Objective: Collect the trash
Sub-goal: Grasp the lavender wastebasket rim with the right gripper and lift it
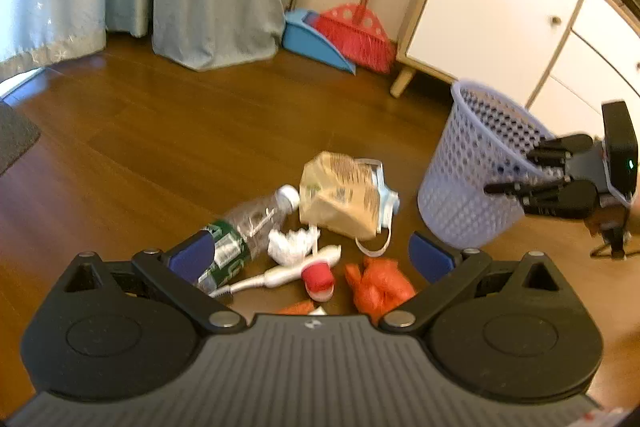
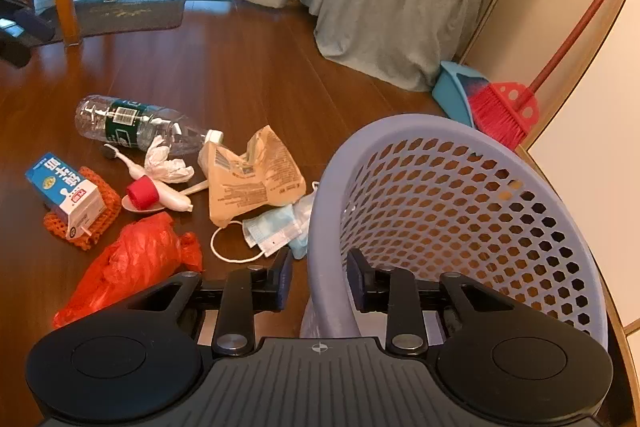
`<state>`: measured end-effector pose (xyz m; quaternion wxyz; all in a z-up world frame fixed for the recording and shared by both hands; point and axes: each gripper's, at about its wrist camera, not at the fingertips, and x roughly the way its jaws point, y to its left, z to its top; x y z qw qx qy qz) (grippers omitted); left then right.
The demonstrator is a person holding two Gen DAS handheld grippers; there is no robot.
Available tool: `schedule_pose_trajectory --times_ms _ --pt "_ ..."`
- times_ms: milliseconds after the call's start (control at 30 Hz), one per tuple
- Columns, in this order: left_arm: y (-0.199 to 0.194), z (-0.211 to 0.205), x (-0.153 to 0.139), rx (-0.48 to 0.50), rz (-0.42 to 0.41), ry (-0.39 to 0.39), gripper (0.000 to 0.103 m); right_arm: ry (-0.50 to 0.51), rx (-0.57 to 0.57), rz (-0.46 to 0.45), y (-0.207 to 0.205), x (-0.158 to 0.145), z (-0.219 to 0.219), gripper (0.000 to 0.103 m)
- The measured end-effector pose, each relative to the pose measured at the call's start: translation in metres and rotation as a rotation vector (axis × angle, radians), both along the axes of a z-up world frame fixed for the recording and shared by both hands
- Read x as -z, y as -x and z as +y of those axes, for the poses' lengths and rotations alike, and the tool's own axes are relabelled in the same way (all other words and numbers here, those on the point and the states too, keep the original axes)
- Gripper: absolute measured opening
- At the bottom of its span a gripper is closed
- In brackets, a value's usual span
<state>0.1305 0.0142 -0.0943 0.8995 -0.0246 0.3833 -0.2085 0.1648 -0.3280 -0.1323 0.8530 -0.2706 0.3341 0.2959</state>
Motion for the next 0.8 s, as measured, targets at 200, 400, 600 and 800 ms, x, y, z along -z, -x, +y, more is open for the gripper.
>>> schedule_pose_trajectory --times_ms 200,400,600,800 --pt "0.008 0.0 0.01 0.018 -0.009 -0.051 0.101 -0.044 0.028 -0.008 -0.005 0.003 -0.003 0.013" --pt "0.015 -0.004 0.024 0.048 0.019 -0.052 0.101 -0.068 0.038 -0.014 -0.005 0.0 -0.007 0.005" --pt "0.021 -0.002 0.033 0.031 0.044 -0.026 0.101 -0.007 -0.001 -0.04 0.002 -0.004 0.001 0.003" --pt "0.022 -0.006 0.035 0.028 0.056 -0.012 0.101 0.124 -0.009 -0.091 0.016 0.003 0.012 0.003"
